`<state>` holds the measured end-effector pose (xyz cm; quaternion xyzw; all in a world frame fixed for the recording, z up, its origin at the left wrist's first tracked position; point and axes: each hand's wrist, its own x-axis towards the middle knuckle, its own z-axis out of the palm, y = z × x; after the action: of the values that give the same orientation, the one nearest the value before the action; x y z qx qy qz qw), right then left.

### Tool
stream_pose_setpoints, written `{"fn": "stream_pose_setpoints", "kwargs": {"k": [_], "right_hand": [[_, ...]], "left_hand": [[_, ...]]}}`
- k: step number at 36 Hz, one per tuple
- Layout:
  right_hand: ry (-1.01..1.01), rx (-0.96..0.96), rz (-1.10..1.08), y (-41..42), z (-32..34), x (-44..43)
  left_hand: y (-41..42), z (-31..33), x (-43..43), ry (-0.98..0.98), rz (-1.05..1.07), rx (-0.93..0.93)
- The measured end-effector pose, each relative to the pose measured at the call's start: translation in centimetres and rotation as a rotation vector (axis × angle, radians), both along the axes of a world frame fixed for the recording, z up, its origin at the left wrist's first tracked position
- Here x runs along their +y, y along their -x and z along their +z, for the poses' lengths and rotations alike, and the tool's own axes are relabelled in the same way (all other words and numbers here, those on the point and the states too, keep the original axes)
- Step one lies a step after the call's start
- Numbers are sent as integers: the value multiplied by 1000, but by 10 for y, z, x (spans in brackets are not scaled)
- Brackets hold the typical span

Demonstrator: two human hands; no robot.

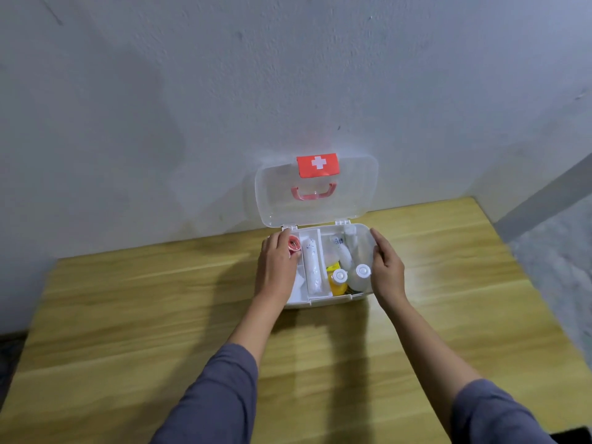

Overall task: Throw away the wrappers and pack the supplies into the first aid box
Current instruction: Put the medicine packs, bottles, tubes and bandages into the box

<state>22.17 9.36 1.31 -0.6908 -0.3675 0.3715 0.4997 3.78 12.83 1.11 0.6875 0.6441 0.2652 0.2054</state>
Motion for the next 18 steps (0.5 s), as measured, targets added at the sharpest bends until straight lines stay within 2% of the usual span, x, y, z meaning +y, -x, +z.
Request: {"fn": "stream_pose_setpoints", "kwargs": {"k": [12, 18], "right_hand": [[13, 2, 29, -4, 2, 1], [11, 4, 27, -4, 1, 1]], "left_hand": [[26, 3, -26, -196, -9, -76], [33, -1, -28, -157, 18, -92]]}}
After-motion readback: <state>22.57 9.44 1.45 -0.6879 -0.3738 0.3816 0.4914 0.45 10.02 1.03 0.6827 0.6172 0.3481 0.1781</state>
